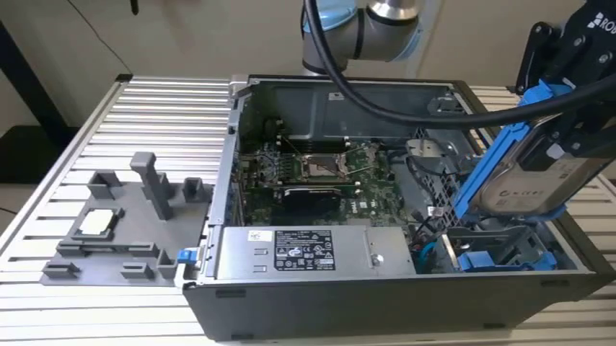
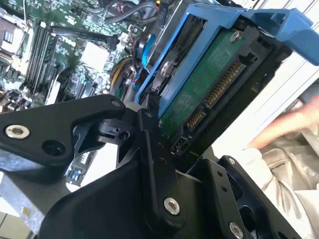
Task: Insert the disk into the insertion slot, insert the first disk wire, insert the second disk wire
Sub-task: 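Insert the disk into the insertion slot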
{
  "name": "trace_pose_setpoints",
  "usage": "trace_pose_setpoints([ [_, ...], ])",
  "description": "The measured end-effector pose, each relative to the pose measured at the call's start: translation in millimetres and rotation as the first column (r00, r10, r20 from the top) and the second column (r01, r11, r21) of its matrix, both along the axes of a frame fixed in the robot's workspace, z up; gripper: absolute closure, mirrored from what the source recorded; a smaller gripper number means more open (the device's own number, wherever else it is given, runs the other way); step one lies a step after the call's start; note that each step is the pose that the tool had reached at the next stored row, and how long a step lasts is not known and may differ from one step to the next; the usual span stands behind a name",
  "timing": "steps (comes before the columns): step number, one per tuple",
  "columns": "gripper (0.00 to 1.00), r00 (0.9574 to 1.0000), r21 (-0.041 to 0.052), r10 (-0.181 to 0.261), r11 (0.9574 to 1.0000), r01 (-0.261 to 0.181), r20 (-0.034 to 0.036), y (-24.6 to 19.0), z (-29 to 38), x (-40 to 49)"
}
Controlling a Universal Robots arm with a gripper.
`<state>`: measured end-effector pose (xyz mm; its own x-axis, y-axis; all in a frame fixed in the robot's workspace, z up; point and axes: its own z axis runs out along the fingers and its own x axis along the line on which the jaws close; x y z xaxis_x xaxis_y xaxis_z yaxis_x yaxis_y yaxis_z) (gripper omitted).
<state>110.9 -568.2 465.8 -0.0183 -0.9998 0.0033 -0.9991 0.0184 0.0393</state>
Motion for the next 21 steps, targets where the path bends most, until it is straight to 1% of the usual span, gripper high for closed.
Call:
trace_pose_setpoints([
  [6,0.67,1.0,0.0,0.0,1.0,0.0,0.0,-1.7,-7.0,0.6],
  [15,0.67,1.0,0.0,0.0,1.0,0.0,0.0,-2.8,-17.6,1.2],
  [21,0.67,1.0,0.0003,0.0,1.0,0.0,0.0,-3.5,-23.0,2.3],
])
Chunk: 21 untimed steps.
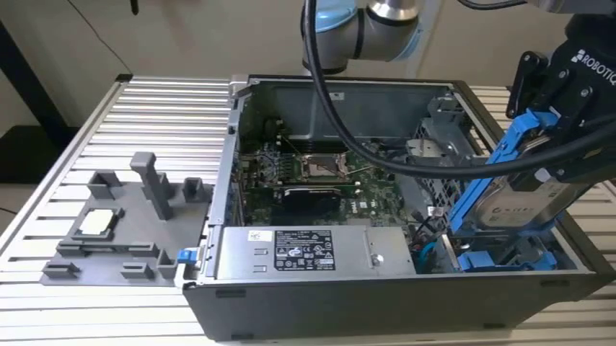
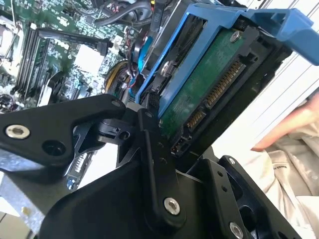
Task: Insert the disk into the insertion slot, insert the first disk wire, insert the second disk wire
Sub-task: 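Insert the disk into the insertion slot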
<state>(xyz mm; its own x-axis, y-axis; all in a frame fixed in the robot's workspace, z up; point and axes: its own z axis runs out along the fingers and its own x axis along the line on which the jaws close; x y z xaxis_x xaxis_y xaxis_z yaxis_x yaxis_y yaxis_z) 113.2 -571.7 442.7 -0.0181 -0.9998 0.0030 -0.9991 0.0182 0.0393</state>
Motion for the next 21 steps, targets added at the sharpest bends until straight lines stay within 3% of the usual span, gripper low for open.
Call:
trace_pose_setpoints([
  [21,0.67,1.0,0.0006,0.0,1.0,0.0,-0.0001,-1.4,-18.3,7.3],
])
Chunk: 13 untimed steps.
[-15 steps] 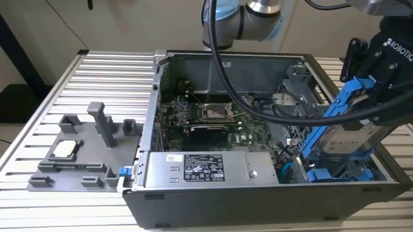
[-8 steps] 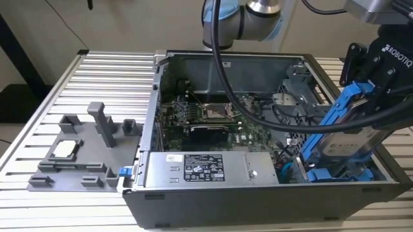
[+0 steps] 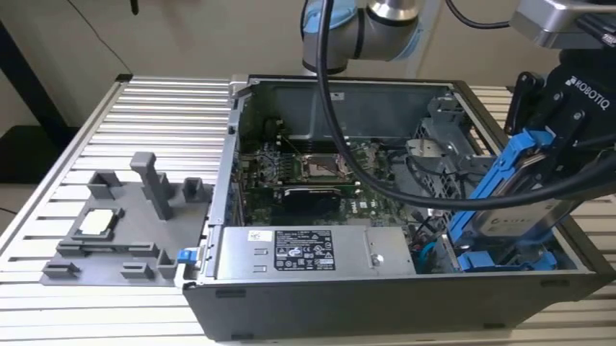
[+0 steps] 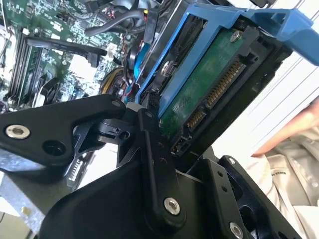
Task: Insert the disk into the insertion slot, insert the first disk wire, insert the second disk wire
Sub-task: 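Insert the disk into the insertion slot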
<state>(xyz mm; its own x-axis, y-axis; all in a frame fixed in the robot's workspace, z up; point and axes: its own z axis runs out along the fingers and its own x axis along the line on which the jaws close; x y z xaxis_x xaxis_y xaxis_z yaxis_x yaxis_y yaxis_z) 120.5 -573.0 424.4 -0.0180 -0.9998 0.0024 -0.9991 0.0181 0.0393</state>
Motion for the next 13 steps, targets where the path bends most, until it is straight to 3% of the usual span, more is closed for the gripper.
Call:
trace_pose_setpoints([
  [13,0.67,1.0,0.0079,0.001,1.0,-0.001,0.0,-0.1,-11.3,3.0],
])
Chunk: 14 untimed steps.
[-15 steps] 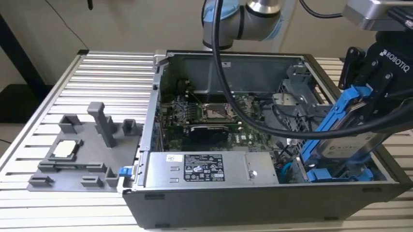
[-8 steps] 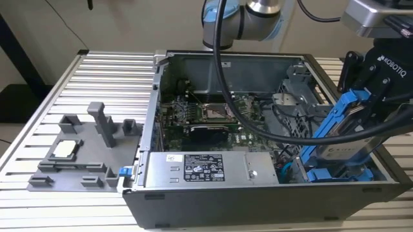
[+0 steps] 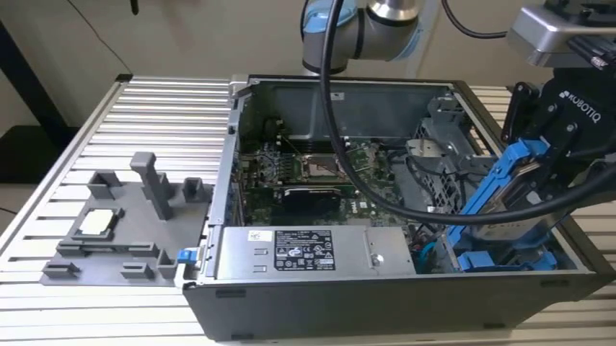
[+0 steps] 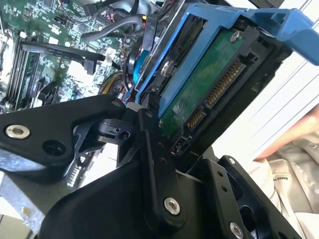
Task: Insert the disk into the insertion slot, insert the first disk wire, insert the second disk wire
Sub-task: 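Insert the disk into the insertion slot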
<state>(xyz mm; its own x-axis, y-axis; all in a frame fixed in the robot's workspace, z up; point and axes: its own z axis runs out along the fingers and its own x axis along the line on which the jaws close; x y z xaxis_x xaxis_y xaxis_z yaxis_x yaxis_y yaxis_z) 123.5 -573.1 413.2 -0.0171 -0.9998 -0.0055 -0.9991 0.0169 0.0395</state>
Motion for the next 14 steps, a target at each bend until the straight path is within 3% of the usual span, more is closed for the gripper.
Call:
trace_pose_setpoints([
  [7,0.67,1.0,0.0125,0.0,0.9999,0.0,0.0,0.1,-2.6,4.5],
  [14,0.67,1.0,0.0126,0.0,0.9999,0.0,-0.0002,-0.1,-10.7,4.7],
])
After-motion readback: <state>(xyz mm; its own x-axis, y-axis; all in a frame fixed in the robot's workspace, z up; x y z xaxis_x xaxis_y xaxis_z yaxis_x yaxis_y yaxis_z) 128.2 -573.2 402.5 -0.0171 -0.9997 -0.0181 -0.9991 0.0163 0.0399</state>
